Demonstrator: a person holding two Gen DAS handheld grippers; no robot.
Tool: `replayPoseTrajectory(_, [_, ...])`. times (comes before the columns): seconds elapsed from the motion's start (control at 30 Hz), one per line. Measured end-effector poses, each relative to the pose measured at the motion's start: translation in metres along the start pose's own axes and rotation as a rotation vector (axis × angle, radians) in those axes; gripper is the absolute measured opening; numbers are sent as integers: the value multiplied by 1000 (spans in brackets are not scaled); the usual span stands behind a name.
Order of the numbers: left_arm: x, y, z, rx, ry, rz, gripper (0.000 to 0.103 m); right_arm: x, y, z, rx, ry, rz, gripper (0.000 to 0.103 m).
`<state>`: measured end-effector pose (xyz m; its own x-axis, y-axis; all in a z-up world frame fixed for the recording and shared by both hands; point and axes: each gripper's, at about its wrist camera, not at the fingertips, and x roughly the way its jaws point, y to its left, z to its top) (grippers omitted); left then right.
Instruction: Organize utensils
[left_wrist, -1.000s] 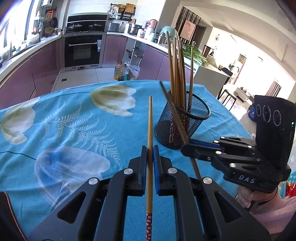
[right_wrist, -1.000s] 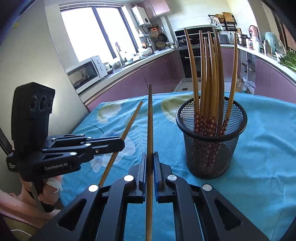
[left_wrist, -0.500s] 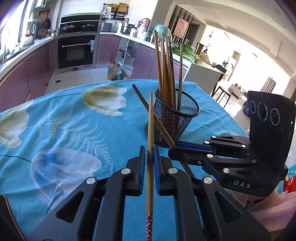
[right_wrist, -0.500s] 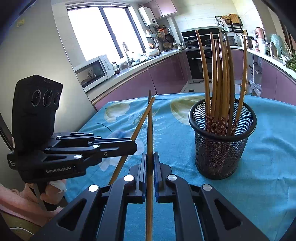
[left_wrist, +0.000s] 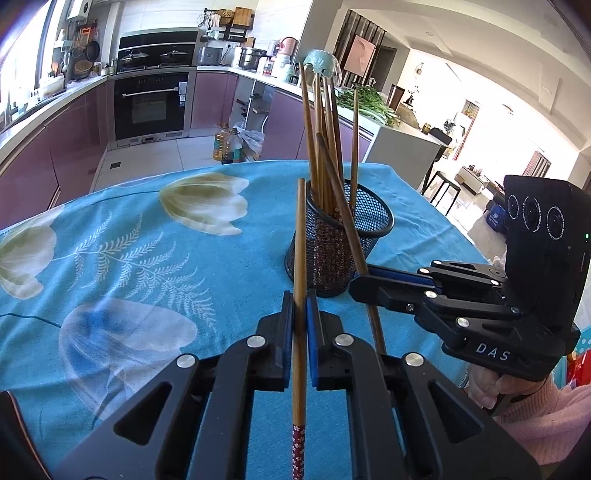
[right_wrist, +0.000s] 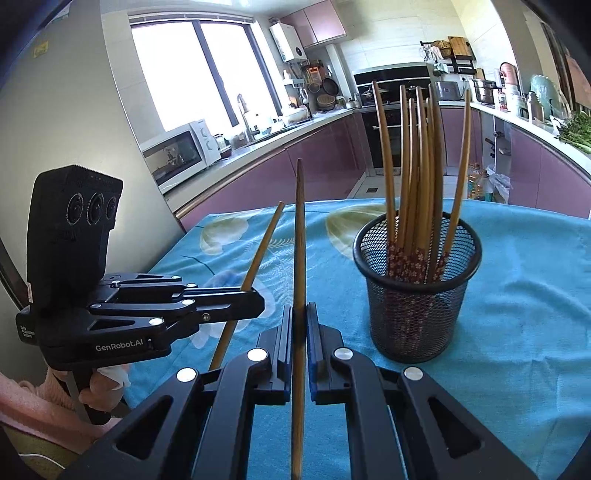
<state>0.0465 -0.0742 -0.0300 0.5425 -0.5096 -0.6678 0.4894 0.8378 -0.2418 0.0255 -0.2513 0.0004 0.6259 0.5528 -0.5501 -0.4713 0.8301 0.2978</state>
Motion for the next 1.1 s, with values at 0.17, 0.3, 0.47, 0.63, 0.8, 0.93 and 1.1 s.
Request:
replayPoseTrajectory(0.17, [-3, -3, 2, 4, -10, -6, 7, -7, -4, 1, -2, -17, -7, 6])
replayPoseTrajectory(0.3, [-6, -4, 3, 7, -16, -12, 7, -12, -7, 2, -2, -30, -11, 6])
replayPoseTrajectory(0.47, [-9, -6, 5, 12, -24, -16, 7, -18, -8, 4, -4, -49, -17, 6])
replayPoseTrajectory(0.63, [-10, -8, 6, 16, -29, -22, 7, -22, -6, 7, -8, -64, -21, 6])
replayPoseTrajectory(0.8, [-12, -9, 7, 17, -33, -23, 7, -25, -6, 9, -11, -74, -23, 6])
replayPoseTrajectory(0.93, [-14, -11, 7, 18, -37, -25, 7, -27, -5, 9, -14, -80, -26, 6])
replayPoseTrajectory(1.1, [-15, -12, 9, 22, -42, -28, 7, -30, -5, 10, -14, -89, -30, 6])
